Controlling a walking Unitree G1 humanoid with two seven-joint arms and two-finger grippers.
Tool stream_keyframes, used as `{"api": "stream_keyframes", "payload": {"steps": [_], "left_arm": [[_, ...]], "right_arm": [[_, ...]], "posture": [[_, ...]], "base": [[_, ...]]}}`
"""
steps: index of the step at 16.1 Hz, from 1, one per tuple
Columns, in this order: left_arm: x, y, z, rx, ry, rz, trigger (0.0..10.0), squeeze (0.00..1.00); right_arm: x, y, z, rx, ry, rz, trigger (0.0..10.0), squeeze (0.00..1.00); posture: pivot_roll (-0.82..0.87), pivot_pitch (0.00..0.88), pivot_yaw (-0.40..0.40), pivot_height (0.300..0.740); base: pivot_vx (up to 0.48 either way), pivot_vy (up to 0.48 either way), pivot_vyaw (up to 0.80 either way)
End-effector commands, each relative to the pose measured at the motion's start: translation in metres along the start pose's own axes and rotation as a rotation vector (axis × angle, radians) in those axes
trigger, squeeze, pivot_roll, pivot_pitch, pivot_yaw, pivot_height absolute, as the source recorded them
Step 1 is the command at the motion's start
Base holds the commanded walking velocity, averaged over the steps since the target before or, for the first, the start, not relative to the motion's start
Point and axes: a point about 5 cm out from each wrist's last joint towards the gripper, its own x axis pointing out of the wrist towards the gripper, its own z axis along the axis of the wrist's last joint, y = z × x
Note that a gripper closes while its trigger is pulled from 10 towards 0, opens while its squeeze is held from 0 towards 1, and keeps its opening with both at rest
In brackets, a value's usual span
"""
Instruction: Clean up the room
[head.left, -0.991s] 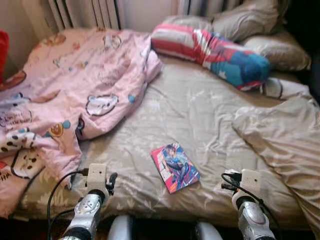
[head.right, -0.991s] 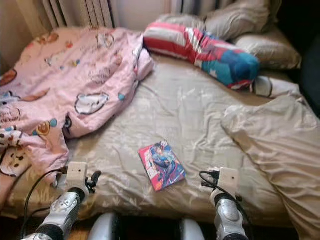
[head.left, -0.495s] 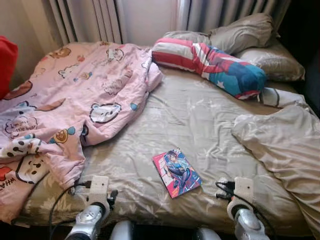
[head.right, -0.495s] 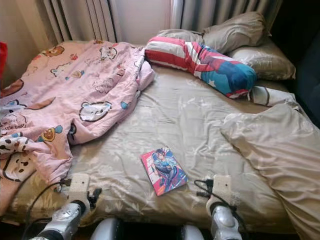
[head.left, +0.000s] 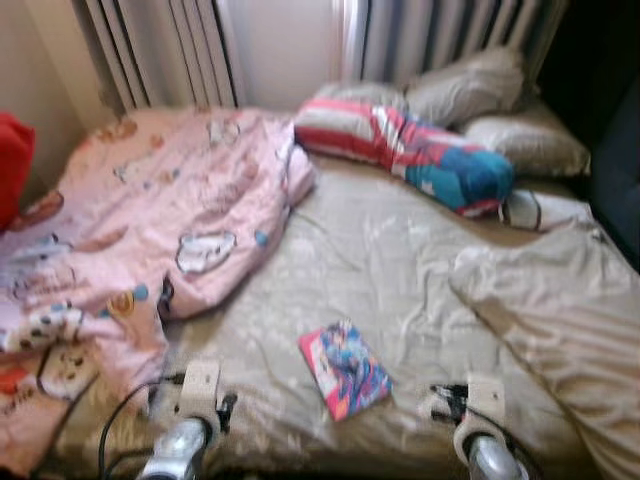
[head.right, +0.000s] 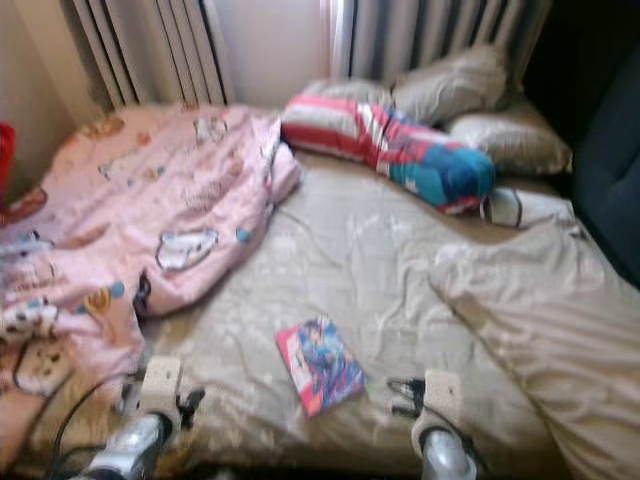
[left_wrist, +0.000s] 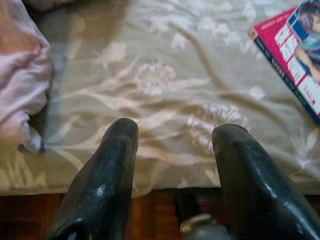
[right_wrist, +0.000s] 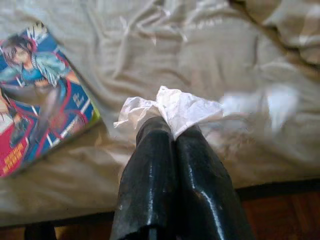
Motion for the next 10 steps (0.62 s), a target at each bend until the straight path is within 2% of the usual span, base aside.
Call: {"api": "stream_keyframes", "payload": {"steps": [1, 4, 10], "left_arm": [[-0.003, 0.0, -0.011, 0.015, 0.04, 0.005, 10.0, 0.0], [-0.005, 0.0, -0.017, 0.008, 0.056, 0.013, 10.0, 0.0], [-0.006, -0.003, -0.021, 0.013, 0.081, 0.004, 10.0, 0.0]], "right_arm": [[-0.001, -0.001, -0.003, -0.011, 0.016, -0.002, 10.0, 0.0], [-0.003, -0.003, -0.009, -0.013, 0.036, -0.005, 10.0, 0.0], [-0.002, -0.001, -0.006, -0.006, 0.022, 0.008, 10.0, 0.0]], "posture": [[0.02, 0.02, -0.017, 0.74], [0.02, 0.0, -0.019, 0.74], [0.01, 0.0, -0.01, 0.74]], "base": [[0.0, 0.0, 0.0], [0.0, 0.0, 0.0], [0.0, 0.0, 0.0]]}}
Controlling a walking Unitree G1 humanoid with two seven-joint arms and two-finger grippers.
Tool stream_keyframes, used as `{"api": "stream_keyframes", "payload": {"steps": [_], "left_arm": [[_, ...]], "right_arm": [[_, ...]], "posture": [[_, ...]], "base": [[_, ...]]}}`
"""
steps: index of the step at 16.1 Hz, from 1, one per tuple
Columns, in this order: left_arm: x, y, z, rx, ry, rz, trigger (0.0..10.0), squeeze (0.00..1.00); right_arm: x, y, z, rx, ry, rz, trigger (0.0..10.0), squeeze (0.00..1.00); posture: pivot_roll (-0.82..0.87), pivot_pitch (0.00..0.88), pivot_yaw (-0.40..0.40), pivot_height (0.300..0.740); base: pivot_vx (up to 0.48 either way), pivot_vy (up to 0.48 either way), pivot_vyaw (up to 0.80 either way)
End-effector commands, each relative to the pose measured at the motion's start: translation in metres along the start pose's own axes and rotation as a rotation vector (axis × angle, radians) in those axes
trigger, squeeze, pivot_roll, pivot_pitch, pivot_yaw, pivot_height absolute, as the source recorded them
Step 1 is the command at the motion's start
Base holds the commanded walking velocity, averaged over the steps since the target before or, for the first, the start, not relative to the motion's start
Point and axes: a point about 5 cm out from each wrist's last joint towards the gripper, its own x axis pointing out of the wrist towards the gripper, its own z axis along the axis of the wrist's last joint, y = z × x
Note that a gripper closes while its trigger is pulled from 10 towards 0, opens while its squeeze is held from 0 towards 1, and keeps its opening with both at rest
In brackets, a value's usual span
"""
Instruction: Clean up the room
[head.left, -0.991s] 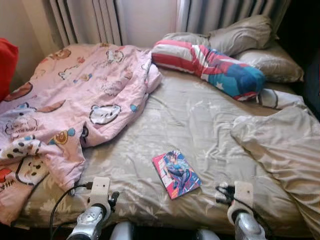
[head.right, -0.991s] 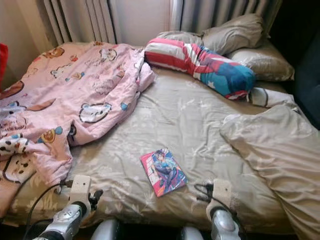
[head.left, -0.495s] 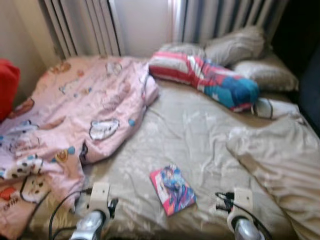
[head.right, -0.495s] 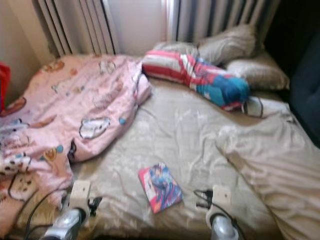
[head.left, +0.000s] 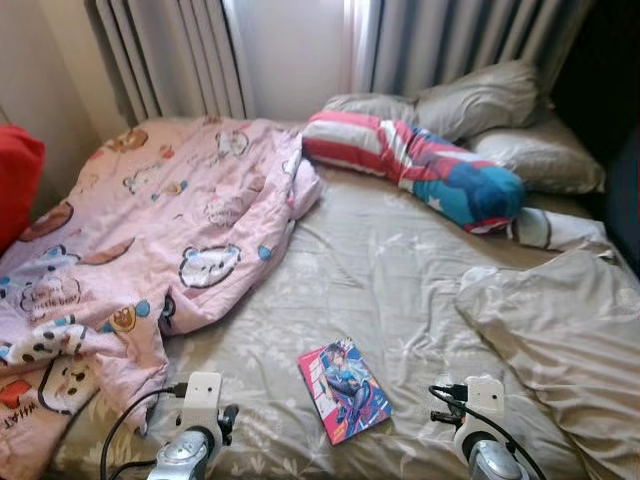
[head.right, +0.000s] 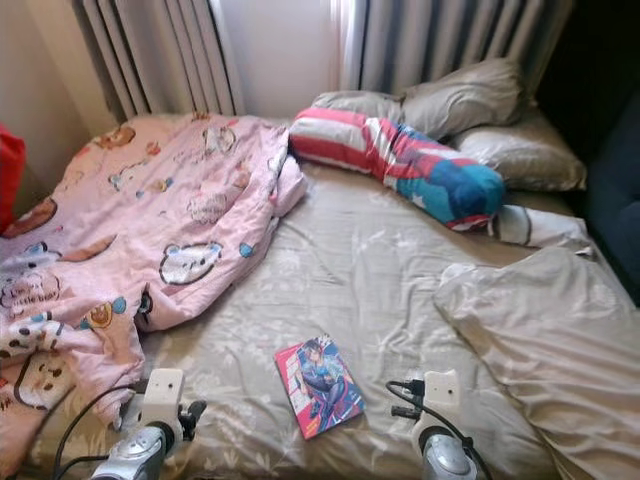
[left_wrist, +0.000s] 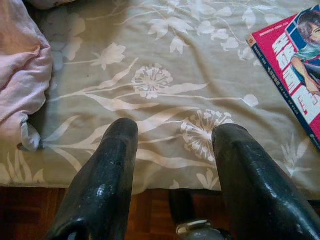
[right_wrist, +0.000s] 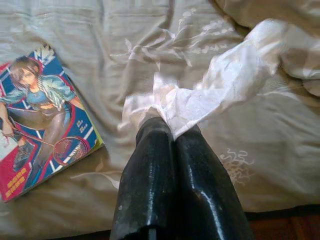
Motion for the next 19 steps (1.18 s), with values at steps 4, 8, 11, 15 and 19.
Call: {"api": "stream_keyframes", "payload": {"steps": [4, 8, 11, 15, 19], "left_arm": [[-0.003, 0.0, -0.01, 0.041, 0.037, 0.001, 10.0, 0.0], [-0.005, 0.001, -0.018, 0.053, 0.061, 0.008, 10.0, 0.0], [-0.007, 0.001, -0.023, 0.057, 0.078, 0.014, 10.0, 0.0], [-0.007, -0.003, -0.025, 0.059, 0.082, 0.002, 10.0, 0.0], [-0.007, -0.004, -0.025, 0.058, 0.08, -0.004, 10.0, 0.0]], "right_arm": [[-0.009, -0.006, -0.025, 0.003, 0.072, -0.02, 10.0, 0.0], [-0.013, -0.008, -0.035, -0.012, 0.105, -0.018, 10.0, 0.0], [-0.013, -0.008, -0.037, -0.045, 0.122, -0.024, 10.0, 0.0], [-0.013, -0.006, -0.038, -0.046, 0.132, -0.021, 10.0, 0.0], [-0.014, -0.007, -0.04, -0.044, 0.138, -0.03, 10.0, 0.0]], "posture": [[0.0, 0.0, -0.006, 0.74], [0.0, 0.0, 0.0, 0.74], [0.0, 0.0, 0.002, 0.74], [0.0, 0.0, 0.004, 0.74], [-0.01, 0.009, 0.003, 0.74]], "base": [[0.0, 0.0, 0.0], [0.0, 0.0, 0.0], [0.0, 0.0, 0.0], [0.0, 0.0, 0.0], [0.0, 0.0, 0.0]]}}
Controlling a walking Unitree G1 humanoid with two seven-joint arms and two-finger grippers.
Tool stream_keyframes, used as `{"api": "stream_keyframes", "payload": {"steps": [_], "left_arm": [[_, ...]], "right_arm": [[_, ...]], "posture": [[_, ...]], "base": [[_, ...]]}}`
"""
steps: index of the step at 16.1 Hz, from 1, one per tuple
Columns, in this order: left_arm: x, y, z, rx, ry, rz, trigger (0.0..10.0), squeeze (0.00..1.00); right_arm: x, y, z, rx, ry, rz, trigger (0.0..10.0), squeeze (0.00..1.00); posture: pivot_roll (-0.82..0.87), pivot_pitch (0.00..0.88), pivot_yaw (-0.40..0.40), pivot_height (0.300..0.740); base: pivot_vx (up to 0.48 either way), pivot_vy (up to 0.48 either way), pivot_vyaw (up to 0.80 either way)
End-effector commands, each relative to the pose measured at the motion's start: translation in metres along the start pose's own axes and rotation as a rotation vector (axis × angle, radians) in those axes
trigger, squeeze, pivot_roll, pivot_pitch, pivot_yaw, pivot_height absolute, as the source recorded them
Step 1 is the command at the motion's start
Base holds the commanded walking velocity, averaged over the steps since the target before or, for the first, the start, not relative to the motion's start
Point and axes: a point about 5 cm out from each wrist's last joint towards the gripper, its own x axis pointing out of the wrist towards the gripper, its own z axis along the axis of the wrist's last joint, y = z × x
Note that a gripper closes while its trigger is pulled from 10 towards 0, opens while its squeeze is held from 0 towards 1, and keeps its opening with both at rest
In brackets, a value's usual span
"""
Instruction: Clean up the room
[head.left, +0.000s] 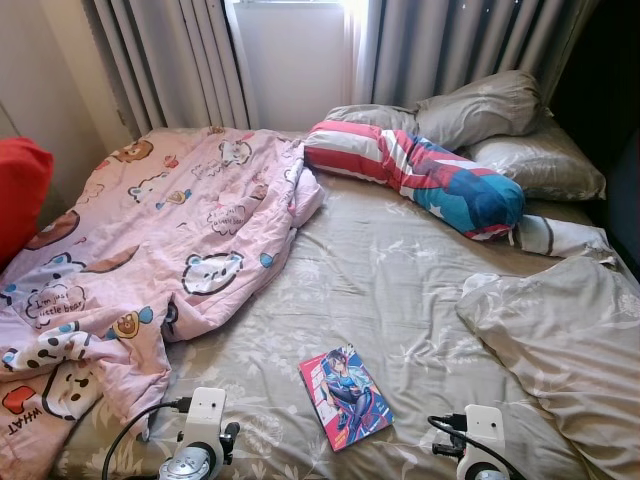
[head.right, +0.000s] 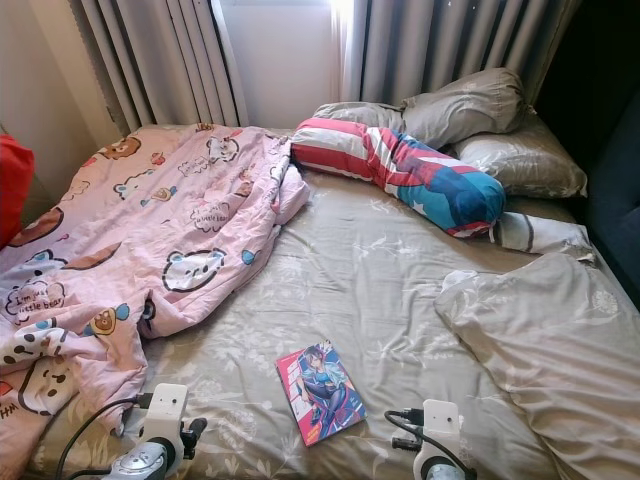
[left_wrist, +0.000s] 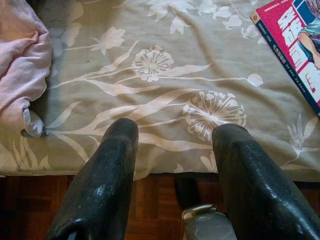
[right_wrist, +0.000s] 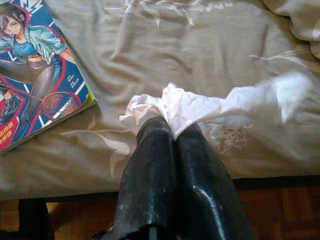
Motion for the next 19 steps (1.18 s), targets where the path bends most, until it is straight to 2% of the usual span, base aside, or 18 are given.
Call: {"api": "stream_keyframes", "payload": {"steps": [1, 12, 19], "left_arm": [[-0.0014, -0.0003, -0.0067, 0.015, 0.03, -0.003, 10.0, 0.0], [-0.0009, -0.0022, -0.0049, -0.015, 0.022, -0.004, 10.0, 0.0], [-0.0016, -0.0006, -0.0067, -0.004, 0.025, -0.011, 10.0, 0.0]], "right_arm": [[-0.0014, -0.0013, -0.006, 0.002, 0.026, -0.008, 10.0, 0.0], [-0.0011, -0.0008, -0.006, 0.01, 0.035, -0.007, 10.0, 0.0], [-0.0018, 0.0024, -0.0095, 0.008, 0.051, -0.004, 10.0, 0.0]], "posture": [[-0.01, 0.009, 0.003, 0.74], [0.02, 0.038, -0.007, 0.74], [0.01, 0.049, 0.001, 0.74]], "base": [[0.0, 0.0, 0.0], [0.0, 0.0, 0.0], [0.0, 0.0, 0.0]]}}
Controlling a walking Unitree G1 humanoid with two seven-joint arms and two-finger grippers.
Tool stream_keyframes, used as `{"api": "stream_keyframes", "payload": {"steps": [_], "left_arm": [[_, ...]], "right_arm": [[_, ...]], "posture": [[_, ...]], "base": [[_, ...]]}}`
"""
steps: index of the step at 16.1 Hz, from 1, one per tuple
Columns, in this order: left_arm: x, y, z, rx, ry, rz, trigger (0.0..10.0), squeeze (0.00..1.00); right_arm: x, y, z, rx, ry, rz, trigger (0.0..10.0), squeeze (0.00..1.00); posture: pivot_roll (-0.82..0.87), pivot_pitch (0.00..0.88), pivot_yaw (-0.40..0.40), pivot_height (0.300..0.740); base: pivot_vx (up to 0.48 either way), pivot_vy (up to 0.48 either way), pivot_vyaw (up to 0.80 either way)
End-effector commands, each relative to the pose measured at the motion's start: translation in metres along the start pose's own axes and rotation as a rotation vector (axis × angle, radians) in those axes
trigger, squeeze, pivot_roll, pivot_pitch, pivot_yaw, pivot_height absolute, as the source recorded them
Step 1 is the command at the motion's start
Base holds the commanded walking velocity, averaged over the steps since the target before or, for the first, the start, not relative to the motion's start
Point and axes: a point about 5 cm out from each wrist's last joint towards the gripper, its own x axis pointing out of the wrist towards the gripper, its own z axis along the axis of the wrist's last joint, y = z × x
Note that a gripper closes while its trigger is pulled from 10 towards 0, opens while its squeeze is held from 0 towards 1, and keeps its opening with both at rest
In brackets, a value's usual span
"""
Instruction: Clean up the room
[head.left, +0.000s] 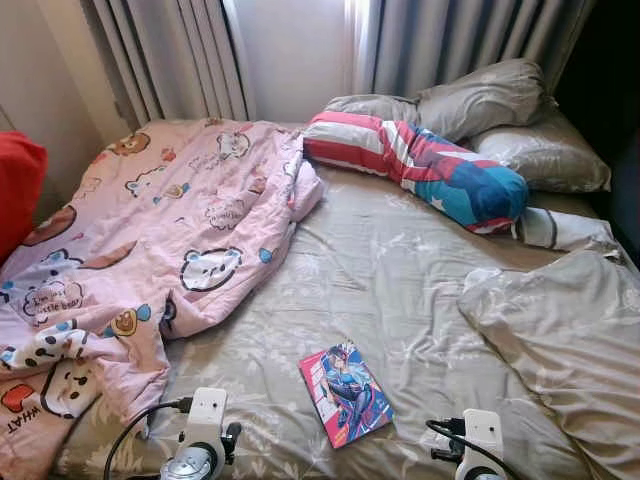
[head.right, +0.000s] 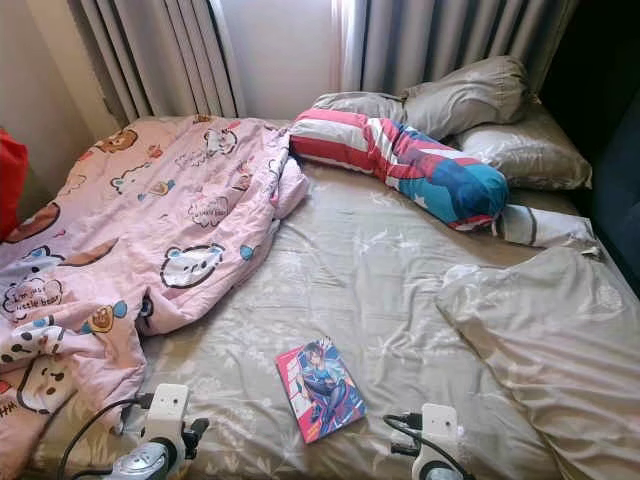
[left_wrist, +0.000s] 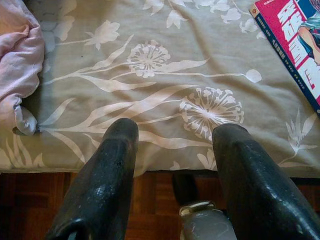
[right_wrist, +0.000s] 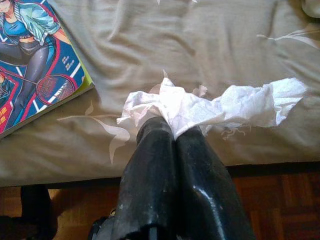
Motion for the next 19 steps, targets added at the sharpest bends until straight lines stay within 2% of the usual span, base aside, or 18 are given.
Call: {"api": "stream_keyframes", "payload": {"steps": [1, 19], "left_arm": [[-0.0014, -0.0001, -0.006, 0.001, 0.022, -0.006, 10.0, 0.0], [-0.0009, -0.0019, -0.0045, -0.005, 0.017, -0.014, 10.0, 0.0]], "right_arm": [[-0.0013, 0.0002, -0.0056, 0.0, 0.018, -0.002, 10.0, 0.0], [-0.0007, 0.0019, -0.0036, 0.0, 0.014, 0.0, 10.0, 0.0]], "posture": [[0.01, 0.052, 0.0, 0.74], [0.0, 0.069, 0.009, 0.74]], "base": [[0.0, 0.0, 0.0], [-0.252, 0.0, 0.0]]}}
